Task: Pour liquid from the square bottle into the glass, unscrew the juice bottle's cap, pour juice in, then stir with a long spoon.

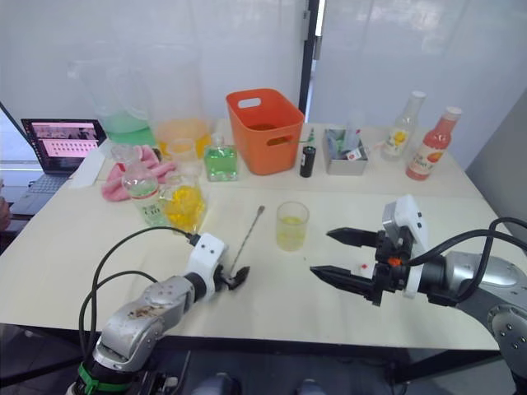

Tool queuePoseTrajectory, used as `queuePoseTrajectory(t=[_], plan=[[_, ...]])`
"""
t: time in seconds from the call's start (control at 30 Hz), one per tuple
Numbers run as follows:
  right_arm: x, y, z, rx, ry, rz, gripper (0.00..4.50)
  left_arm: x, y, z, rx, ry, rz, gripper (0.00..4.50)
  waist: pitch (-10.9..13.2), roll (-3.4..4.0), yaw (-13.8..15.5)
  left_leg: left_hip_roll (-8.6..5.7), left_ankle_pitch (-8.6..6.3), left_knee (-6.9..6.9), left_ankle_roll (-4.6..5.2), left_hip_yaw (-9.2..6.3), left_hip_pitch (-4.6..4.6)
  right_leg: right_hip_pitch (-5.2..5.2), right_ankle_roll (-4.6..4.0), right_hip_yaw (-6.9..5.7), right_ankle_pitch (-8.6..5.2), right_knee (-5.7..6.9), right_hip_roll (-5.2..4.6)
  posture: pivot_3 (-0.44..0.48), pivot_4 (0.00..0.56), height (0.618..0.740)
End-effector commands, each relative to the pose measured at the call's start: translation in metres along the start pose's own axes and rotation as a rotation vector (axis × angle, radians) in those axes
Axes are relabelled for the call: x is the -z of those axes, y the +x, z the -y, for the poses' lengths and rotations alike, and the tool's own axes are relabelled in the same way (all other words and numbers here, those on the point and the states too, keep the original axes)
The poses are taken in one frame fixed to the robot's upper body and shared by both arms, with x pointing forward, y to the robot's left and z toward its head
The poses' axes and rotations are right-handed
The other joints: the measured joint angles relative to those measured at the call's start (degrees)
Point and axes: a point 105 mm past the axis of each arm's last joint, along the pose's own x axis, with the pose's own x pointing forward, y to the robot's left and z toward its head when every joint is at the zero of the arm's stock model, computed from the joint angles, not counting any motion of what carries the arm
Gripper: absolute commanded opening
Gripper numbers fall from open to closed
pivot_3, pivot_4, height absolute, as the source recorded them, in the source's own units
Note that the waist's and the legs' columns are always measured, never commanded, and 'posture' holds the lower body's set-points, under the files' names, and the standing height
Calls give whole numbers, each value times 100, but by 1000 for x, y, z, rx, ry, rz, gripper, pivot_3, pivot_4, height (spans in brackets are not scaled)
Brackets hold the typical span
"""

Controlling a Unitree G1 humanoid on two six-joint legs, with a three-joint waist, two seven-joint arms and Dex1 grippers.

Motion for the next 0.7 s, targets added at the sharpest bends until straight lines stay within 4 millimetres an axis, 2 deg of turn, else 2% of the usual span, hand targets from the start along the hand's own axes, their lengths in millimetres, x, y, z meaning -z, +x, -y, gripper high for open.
queuePoseTrajectory(t=[0.03,0.33,0.57,0.7], plan=[[-9,-3,-4,2,-38,23,4500,17,1,3,27,-16,-79,3020,-1,1,-4,0,0,0,0,0,0,0,0,0,0,0,0,0,150,739],[-6,0,-4,27,-39,33,4500,14,-3,-1,67,18,-66,34,-2,4,1,0,0,-1,0,0,-1,0,0,2,0,-4,0,0,150,739],[-7,1,-5,40,-41,41,4500,6,-6,-21,45,34,-29,9,-2,4,-5,3,0,-1,0,0,-1,-1,0,2,0,-4,1,0,150,739],[-5,2,-4,55,-39,42,4500,-14,-27,-47,97,102,77,9,0,2,-43,9,0,-3,0,1,-5,-9,-2,2,-1,-4,8,0,150,739]])
